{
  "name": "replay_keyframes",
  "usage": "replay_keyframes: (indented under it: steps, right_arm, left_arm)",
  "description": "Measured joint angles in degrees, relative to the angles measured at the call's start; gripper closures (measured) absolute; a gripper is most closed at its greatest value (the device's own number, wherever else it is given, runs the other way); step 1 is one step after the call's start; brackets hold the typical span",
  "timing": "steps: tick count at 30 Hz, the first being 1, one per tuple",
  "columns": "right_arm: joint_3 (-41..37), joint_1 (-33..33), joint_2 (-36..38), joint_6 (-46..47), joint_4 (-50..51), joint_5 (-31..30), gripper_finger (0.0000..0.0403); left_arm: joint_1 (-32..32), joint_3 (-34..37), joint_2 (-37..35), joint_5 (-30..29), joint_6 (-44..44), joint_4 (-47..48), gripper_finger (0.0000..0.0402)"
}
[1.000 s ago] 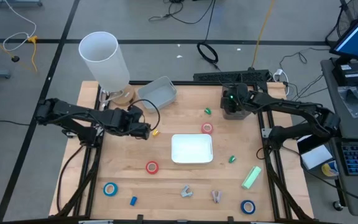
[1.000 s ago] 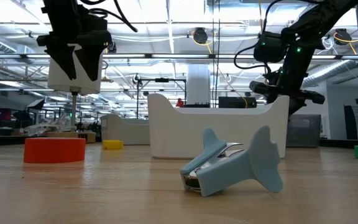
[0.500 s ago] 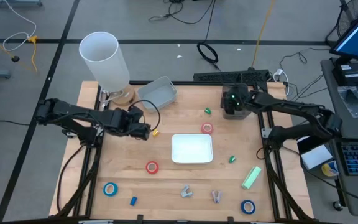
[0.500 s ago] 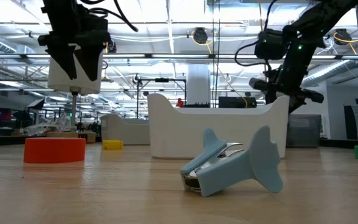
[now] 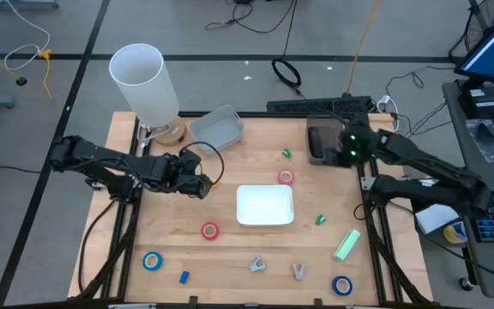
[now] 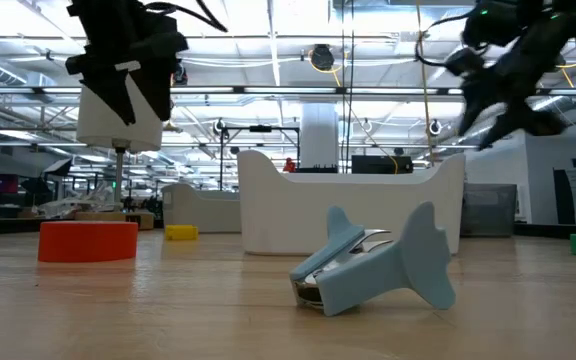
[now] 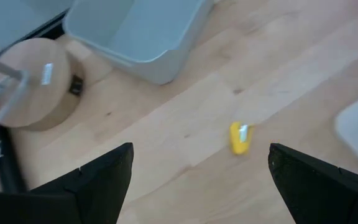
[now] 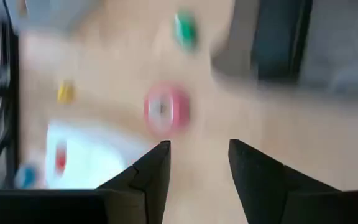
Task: Pick and place Stapler, Stapler remover, tape
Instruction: Put the green stapler into the black bin
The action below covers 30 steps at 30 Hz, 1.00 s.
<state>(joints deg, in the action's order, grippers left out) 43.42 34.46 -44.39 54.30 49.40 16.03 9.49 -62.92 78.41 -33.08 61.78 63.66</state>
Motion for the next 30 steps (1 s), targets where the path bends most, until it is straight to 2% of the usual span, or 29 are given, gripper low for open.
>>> replay_keyframes:
  steps: [3, 8, 11, 15, 18, 23, 27, 30]
  right_arm:
    - [0.0, -0.9, 4.4, 2.0, 10.7, 7.7, 0.026]
    - [0.4, -4.5, 11.6, 4.6, 25.4, 15.5, 0.0274]
    - [0.7, -6.6, 16.2, 7.0, 29.0, 18.8, 0.0281]
    - [2.0, -9.1, 20.4, 8.6, 29.6, 19.2, 0.0289]
    - [2.3, -10.5, 22.8, 3.3, 28.2, 20.0, 0.0295]
    - [2.3, -12.0, 23.4, -10.8, 19.6, 20.4, 0.0298]
    - [1.6, -12.6, 23.1, -16.9, 5.8, 21.6, 0.0296]
    - [-1.4, -12.8, 23.0, -20.2, -9.5, 29.0, 0.0297]
  left_arm:
    - [0.8, 0.0, 0.0, -0.2, -1.0, -3.1, 0.0036]
    - [2.8, 0.0, 0.0, -3.3, -2.1, -9.0, 0.0036]
    - [3.4, 0.0, 0.0, -3.5, -2.0, -11.6, 0.0036]
    - [4.4, 0.0, 0.0, -3.5, -1.3, -14.3, 0.0036]
    - [5.4, 0.0, 0.0, -3.5, -0.9, -15.6, 0.0036]
    - [6.9, 0.0, 0.0, -3.5, -0.8, -16.4, 0.0036]
    - [7.9, 0.0, 0.0, -3.0, -0.8, -16.4, 0.0036]
    - [8.8, 0.0, 0.0, -3.0, -0.9, -16.4, 0.0036]
